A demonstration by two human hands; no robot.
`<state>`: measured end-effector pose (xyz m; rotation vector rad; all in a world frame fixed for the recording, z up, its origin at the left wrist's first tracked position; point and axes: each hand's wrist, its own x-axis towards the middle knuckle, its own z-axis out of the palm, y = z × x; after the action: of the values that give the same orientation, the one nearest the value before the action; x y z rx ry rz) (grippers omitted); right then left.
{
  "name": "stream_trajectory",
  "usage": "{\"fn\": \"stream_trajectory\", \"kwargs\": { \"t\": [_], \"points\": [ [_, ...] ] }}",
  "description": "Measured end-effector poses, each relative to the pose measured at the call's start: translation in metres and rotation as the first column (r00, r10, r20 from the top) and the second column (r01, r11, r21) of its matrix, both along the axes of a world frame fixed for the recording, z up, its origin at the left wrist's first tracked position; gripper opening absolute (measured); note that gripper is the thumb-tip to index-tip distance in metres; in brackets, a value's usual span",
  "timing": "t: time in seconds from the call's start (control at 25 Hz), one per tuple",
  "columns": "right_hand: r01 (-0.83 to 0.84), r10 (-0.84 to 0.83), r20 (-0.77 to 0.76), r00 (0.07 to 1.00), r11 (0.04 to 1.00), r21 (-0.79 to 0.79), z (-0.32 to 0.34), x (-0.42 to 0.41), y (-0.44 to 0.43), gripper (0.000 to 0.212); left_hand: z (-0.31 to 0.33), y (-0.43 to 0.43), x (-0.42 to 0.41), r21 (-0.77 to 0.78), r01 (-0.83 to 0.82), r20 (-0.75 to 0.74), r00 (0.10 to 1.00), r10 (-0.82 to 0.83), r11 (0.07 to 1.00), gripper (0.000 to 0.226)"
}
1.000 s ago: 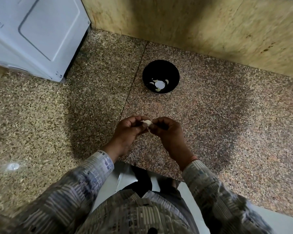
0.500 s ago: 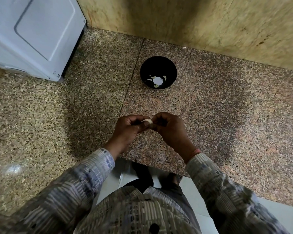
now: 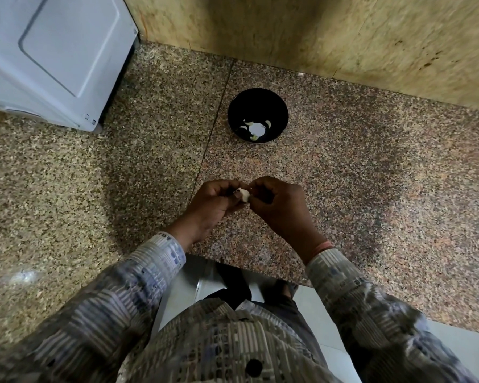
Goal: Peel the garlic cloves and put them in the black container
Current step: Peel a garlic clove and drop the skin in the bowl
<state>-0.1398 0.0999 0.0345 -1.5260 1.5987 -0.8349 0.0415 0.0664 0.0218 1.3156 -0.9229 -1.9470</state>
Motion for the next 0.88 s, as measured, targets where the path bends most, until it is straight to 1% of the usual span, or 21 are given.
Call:
{"fn": "stream_trajectory", "kwargs": {
  "t": [0.04, 0.12, 0.2, 0.28, 0.4, 0.48, 0.72, 0.88],
  "points": [
    [-0.037, 0.034, -0.079, 0.996, 0.999, -0.036, 0.001, 0.000, -0.001, 0.013, -0.001, 0.000, -0.003, -0.008, 0.009, 0.013, 1.000, -0.009, 1.000, 0.030],
    [-0.106, 0.086, -0.215, 0.973, 0.991, -0.080, 0.003, 0.002, -0.003, 0.006, -0.005, 0.001, -0.006, -0.044, 0.058, 0.068, 0.996, -0.055, 0.997, 0.024],
    [-0.134, 0.107, -0.267, 0.958, 0.988, -0.082, 0.002, 0.005, -0.001, 0.002, -0.011, 0.000, -0.005, -0.087, 0.120, 0.131, 0.985, -0.108, 0.989, 0.023],
    [-0.106, 0.087, -0.246, 0.965, 0.992, -0.068, -0.001, 0.007, 0.004, 0.005, -0.015, 0.000, -0.002, -0.084, 0.124, 0.160, 0.981, -0.110, 0.989, 0.025],
    [0.002, -0.006, -0.134, 0.991, 0.999, -0.033, -0.009, 0.009, 0.010, 0.012, -0.013, 0.004, -0.002, -0.078, 0.110, 0.185, 0.978, -0.094, 0.991, 0.029],
    [0.058, -0.060, -0.092, 0.994, 0.998, -0.020, -0.015, 0.012, 0.013, 0.014, -0.012, 0.007, -0.005, -0.096, 0.125, 0.196, 0.975, -0.104, 0.988, 0.033],
    [0.191, -0.196, -0.089, 0.977, 0.980, -0.060, -0.023, 0.020, 0.021, 0.012, -0.004, 0.010, -0.015, -0.094, 0.107, 0.214, 0.973, -0.085, 0.990, 0.030],
    [0.238, -0.240, -0.054, 0.969, 0.971, -0.035, -0.025, 0.018, 0.023, 0.012, -0.007, 0.010, -0.019, -0.098, 0.112, 0.219, 0.972, -0.088, 0.989, 0.029]
  ]
}}
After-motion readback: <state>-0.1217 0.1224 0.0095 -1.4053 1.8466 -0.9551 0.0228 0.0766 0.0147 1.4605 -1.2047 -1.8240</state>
